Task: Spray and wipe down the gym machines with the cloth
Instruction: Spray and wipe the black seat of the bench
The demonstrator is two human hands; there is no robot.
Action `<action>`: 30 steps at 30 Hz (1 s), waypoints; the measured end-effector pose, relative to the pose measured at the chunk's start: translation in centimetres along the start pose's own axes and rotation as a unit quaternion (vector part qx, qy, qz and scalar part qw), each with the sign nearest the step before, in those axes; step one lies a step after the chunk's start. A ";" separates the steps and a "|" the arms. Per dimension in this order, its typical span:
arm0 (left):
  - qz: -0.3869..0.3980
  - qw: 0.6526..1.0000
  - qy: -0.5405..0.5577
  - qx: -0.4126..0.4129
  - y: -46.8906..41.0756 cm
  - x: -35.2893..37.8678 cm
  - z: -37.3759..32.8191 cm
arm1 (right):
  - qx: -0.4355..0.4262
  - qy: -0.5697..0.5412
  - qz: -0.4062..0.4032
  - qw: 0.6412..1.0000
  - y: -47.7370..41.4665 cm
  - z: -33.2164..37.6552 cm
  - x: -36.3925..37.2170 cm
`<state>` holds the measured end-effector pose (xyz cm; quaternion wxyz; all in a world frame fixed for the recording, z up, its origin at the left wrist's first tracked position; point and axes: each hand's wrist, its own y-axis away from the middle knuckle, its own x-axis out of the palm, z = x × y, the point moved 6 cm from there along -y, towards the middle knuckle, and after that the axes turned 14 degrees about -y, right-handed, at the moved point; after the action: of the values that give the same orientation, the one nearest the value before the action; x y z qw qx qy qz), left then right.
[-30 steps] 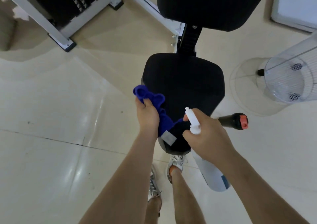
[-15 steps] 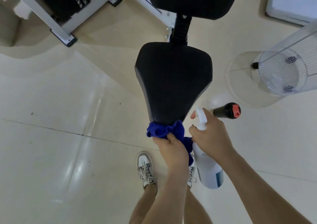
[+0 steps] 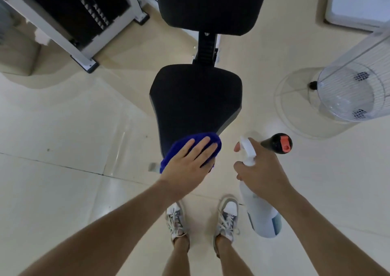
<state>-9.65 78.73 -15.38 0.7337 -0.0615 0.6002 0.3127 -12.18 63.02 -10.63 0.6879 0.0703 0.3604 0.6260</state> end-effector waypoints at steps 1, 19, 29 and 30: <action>0.033 0.997 -0.049 0.045 -0.6 0.4 -0.2 | 0.000 -0.002 0.002 1.000 -0.3 -0.2 0.0; 0.065 0.998 0.003 0.001 -13.9 -1.0 1.1 | 0.034 -0.077 -0.002 0.996 -7.0 -2.1 -4.3; 0.147 0.955 0.238 -0.102 -3.5 -1.8 4.8 | -0.019 -0.055 0.048 0.997 -4.8 7.1 -2.5; 0.146 0.931 0.292 -0.161 -2.8 -2.4 7.0 | -0.024 -0.057 0.043 0.997 -4.4 8.6 -2.4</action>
<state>-2.48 78.80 -12.12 0.4527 -0.1788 0.7315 0.4774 -3.48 63.01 -5.80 0.6810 0.1048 0.3024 0.6587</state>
